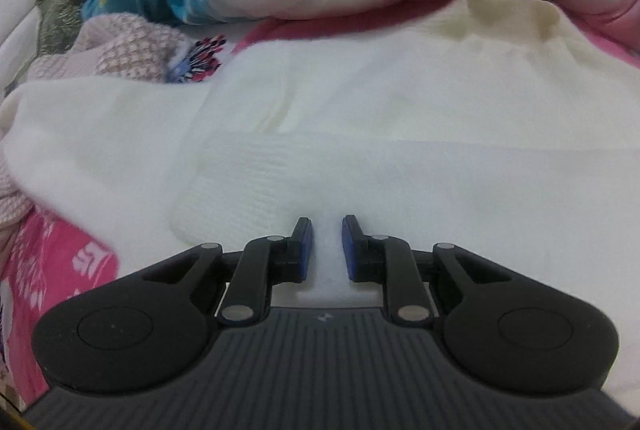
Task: Fold clothes
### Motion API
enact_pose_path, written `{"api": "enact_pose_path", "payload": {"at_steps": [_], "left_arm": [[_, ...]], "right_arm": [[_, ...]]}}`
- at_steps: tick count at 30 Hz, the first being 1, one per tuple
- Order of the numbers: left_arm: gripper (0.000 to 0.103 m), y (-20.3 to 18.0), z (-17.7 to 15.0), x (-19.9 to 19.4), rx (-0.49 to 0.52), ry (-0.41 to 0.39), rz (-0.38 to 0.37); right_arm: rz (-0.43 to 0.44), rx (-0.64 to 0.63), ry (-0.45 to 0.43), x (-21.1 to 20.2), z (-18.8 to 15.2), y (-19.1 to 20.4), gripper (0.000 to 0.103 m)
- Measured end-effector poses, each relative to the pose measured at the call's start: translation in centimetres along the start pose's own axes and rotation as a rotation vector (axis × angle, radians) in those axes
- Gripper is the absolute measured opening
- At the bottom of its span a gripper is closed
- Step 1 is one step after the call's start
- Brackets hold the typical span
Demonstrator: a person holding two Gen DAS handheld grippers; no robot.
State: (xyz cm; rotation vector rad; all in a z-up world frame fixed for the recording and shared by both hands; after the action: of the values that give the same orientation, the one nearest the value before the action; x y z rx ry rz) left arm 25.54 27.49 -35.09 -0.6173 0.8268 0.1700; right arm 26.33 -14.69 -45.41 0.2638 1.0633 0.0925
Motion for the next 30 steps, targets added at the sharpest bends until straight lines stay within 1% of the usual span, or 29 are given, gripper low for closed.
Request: {"api": "enact_pose_path", "payload": {"at_steps": [1,3,4,5,6,8,9,10,11,13,16,18,19,21,23,24,25,26,27,28,29,30], "left_arm": [[0.066,0.0,0.5,1.0,0.000,0.025,-0.018],[0.059,0.2,1.0,2.5,-0.006,0.068,-0.025],[0.053,0.4,1.2,3.0,-0.014,0.080,-0.023],[0.051,0.6,1.5,3.1,-0.022,0.076,-0.023],[0.051,0.8,1.9,2.8,-0.020,0.053,-0.026],[0.052,0.9,3.2,2.0,0.034,-0.025,-0.005],[0.053,0.9,4.0,1.7,0.083,-0.062,0.019],[0.055,0.7,4.8,1.8,0.153,-0.084,0.051],[0.060,0.6,5.5,2.2,0.230,-0.093,0.081],[0.063,0.3,7.1,2.9,0.384,-0.111,0.141],[0.072,0.2,8.5,4.3,0.604,-0.086,0.169],[0.072,0.5,9.2,5.2,0.696,-0.055,0.154],[0.072,0.7,9.5,5.6,0.734,-0.039,0.135],[0.072,1.0,10.0,6.3,0.780,-0.014,0.101],[0.070,1.2,10.6,6.7,0.803,-0.001,0.062],[0.069,1.2,10.8,6.9,0.811,0.004,0.041],[0.062,1.3,10.9,6.9,0.818,0.009,0.021],[0.052,1.3,11.0,6.9,0.826,0.013,0.002],[0.050,1.3,11.1,6.8,0.836,0.016,-0.014],[0.045,1.2,11.1,6.7,0.847,0.018,-0.023],[0.033,1.3,11.2,6.6,0.856,0.021,-0.032],[0.025,1.4,11.4,6.4,0.853,0.033,-0.055]], "right_arm": [[-0.015,-0.006,0.002,0.3,0.0,0.6,0.016],[-0.040,-0.015,0.003,0.3,-0.1,1.1,0.016],[-0.050,-0.019,0.002,0.1,-0.2,1.3,0.016],[-0.059,-0.022,0.002,-0.1,-0.3,1.3,0.016],[-0.065,-0.022,0.003,-0.1,-0.3,1.3,0.016],[-0.075,-0.021,0.004,-0.2,-0.3,1.3,0.016],[-0.079,-0.020,0.005,-0.4,-0.3,1.2,0.016],[-0.085,-0.020,0.006,-0.3,-0.3,1.3,0.016],[-0.091,-0.020,0.008,-0.3,-0.3,1.3,0.016],[-0.103,-0.024,0.013,-0.3,-0.2,1.5,0.016],[-0.117,-0.027,0.022,-0.2,-0.1,1.8,0.016],[-0.123,-0.028,0.026,-0.1,-0.1,1.8,0.016],[-0.125,-0.029,0.027,-0.1,-0.1,1.9,0.016],[-0.130,-0.033,0.030,-0.1,-0.1,2.0,0.016],[-0.135,-0.038,0.033,-0.1,0.0,2.1,0.016],[-0.138,-0.041,0.034,-0.1,0.0,2.1,0.016],[-0.141,-0.044,0.036,-0.1,0.0,2.1,0.016],[-0.144,-0.047,0.038,0.0,0.0,2.2,0.016],[-0.146,-0.049,0.038,0.0,0.0,2.2,0.016],[-0.148,-0.050,0.038,0.0,0.0,2.2,0.016],[-0.150,-0.050,0.037,0.0,0.0,2.2,0.016],[-0.151,-0.049,0.037,0.0,0.0,2.2,0.016]]}}
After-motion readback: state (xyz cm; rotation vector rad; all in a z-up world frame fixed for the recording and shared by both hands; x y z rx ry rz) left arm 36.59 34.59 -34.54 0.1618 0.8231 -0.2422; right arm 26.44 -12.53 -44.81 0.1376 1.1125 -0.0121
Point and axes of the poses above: each gripper's, at about its wrist camera, not at the fingertips, and x roughly the way its jaws point, y to its left, z to its top, the point moved 2 cm from there along x, roughly the way its jaws point, and after that the axes turned 5 degrees about y, right-handed, at the moved point
